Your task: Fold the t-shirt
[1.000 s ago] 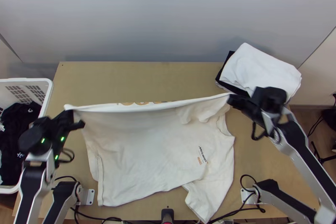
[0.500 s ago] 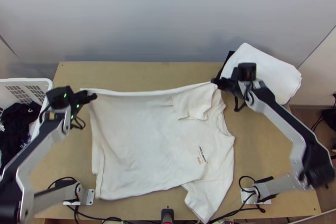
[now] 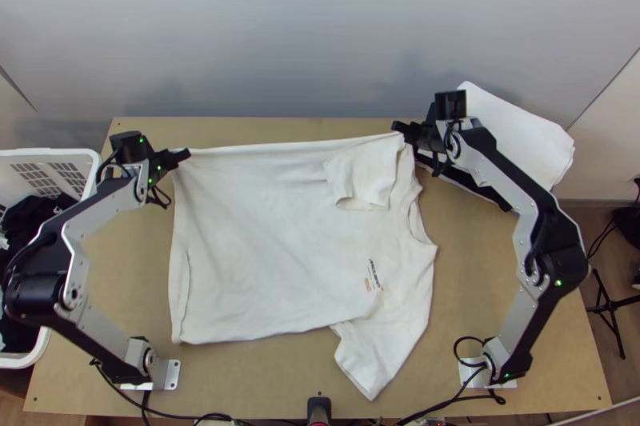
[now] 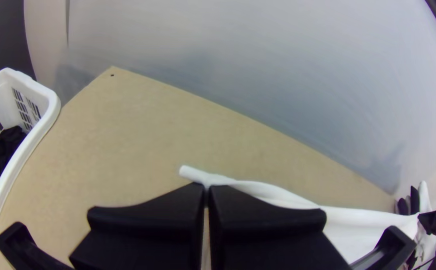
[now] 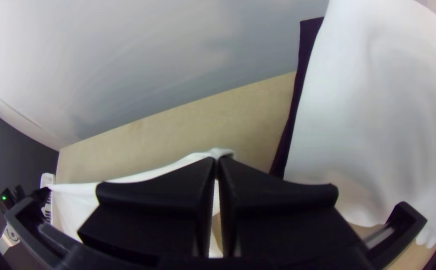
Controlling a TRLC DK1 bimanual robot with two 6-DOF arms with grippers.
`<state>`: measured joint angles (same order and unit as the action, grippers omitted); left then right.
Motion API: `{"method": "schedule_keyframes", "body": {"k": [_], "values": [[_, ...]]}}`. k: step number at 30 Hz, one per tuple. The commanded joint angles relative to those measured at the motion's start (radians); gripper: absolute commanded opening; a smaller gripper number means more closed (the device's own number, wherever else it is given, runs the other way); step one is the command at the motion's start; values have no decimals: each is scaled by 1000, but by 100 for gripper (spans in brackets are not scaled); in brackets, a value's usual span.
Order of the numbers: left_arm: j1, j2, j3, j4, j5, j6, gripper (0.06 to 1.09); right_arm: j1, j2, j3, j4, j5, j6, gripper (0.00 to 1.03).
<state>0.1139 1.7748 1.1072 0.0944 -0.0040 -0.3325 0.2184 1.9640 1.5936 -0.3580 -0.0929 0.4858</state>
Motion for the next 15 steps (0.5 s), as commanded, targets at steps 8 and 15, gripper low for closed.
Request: {"method": "schedule_keyframes", "body": {"k": [8, 15], "values": [[-2, 153, 333, -487, 7, -3, 9, 24, 134, 302, -289, 28, 36, 3], [4, 141, 436, -831, 64, 20, 9, 39, 156, 410, -530, 27, 45, 3]]}}
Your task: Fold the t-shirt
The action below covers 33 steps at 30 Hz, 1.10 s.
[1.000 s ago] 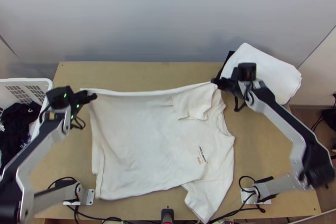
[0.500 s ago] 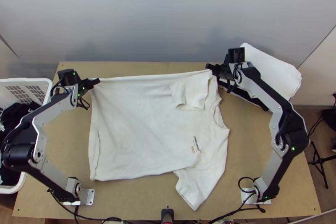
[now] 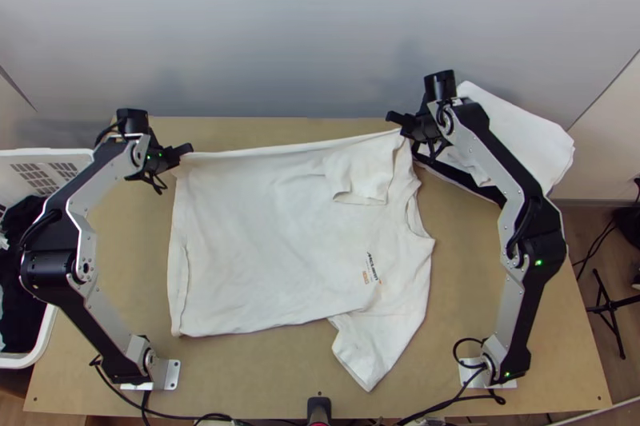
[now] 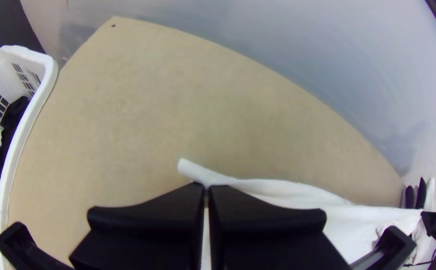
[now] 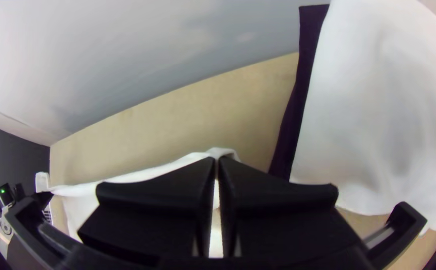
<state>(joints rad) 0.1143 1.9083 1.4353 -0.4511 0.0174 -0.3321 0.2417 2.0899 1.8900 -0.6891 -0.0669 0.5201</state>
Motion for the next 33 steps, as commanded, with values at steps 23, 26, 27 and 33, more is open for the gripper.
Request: {"method": "schedule_keyframes", "body": {"k": [23, 26, 27, 33], "values": [[35, -51, 13, -495, 70, 128, 9, 74, 21, 87, -558, 4, -40, 3], [30, -49, -23, -495, 69, 142, 9, 71, 16, 34, -517, 6, -42, 3], [30, -49, -35, -489, 69, 146, 9, 70, 9, 8, -490, 6, -42, 3], [19, -57, -67, -486, 67, 160, 9, 70, -7, -86, -418, 21, -48, 3]]}}
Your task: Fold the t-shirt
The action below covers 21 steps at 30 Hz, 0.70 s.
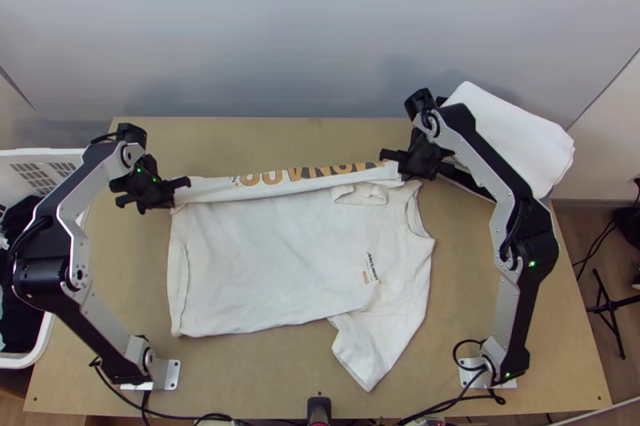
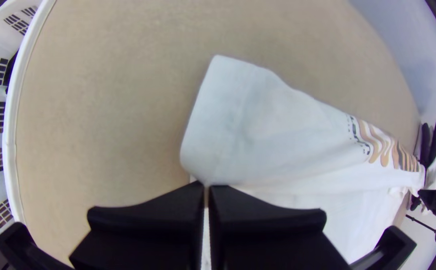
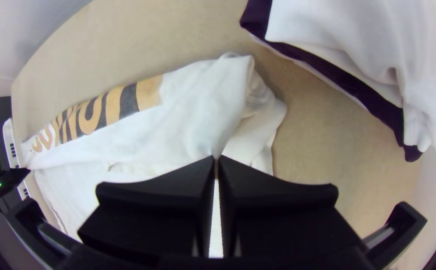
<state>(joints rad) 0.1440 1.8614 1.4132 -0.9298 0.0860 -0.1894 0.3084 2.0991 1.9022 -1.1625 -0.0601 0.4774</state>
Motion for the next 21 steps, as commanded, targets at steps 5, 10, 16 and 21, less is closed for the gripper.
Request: {"method": "schedule_keyframes", "body": {"k": [5, 10, 16, 21], "values": [[-11, -21, -49, -9, -2, 24, 9, 15, -16, -140, 55, 62, -3, 3], [-12, -39, -57, -20, 0, 31, 9, 31, -31, -192, 57, 100, -2, 3], [-14, -59, -65, -20, 0, 47, 9, 41, -68, -270, 101, 120, -2, 3], [-14, -73, -66, -21, 0, 62, 9, 41, -79, -311, 115, 140, 0, 3]]}}
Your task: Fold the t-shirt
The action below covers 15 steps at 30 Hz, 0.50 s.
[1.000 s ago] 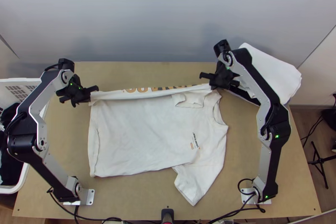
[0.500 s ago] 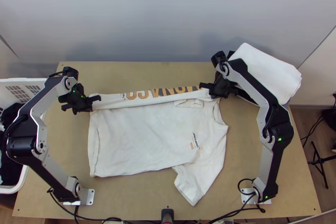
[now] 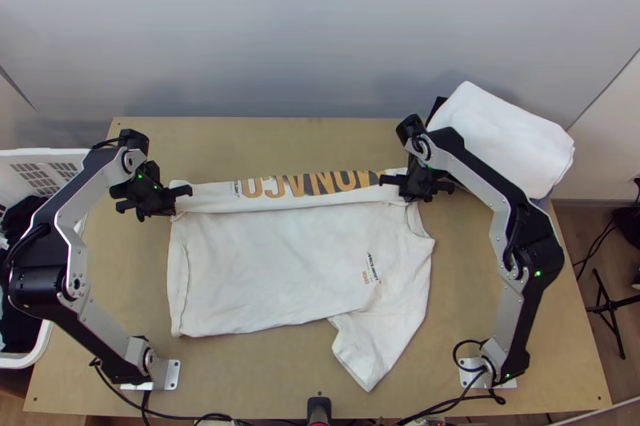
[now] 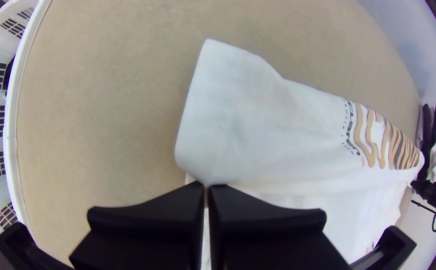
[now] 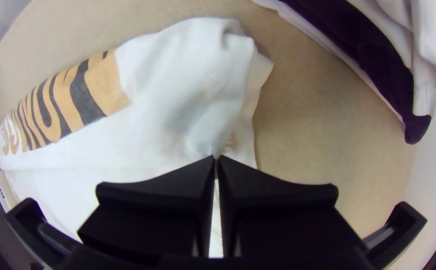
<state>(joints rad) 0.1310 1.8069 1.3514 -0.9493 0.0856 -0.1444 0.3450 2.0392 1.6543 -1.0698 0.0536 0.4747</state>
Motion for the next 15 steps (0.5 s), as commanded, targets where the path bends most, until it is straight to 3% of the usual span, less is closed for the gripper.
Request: {"method": "schedule_keyframes", "body": {"k": [1, 3, 4, 5, 6, 7, 10, 15], "values": [[1, -21, -5, -2, 0, 23, 9, 5, -22, -73, 27, 28, 2, 3], [1, -31, -3, 1, 0, 31, 10, 6, -27, -82, 39, 38, 2, 3], [2, -34, 2, 1, 0, 34, 15, 8, -33, -82, 41, 43, 2, 6], [2, -40, 5, -9, 0, 40, 33, 8, -40, -85, 41, 48, 2, 28], [2, -46, 0, -28, 0, 62, 62, 6, -50, -93, 39, 46, 1, 60], [-5, -55, 0, -51, 0, 92, 81, 6, -54, -94, 27, 45, 2, 86], [-11, -124, -37, -34, 3, 129, 85, 2, -76, -97, -10, 46, -2, 98], [9, -205, -67, -138, 2, 186, 85, 6, -247, -229, -64, 42, -1, 98]]}}
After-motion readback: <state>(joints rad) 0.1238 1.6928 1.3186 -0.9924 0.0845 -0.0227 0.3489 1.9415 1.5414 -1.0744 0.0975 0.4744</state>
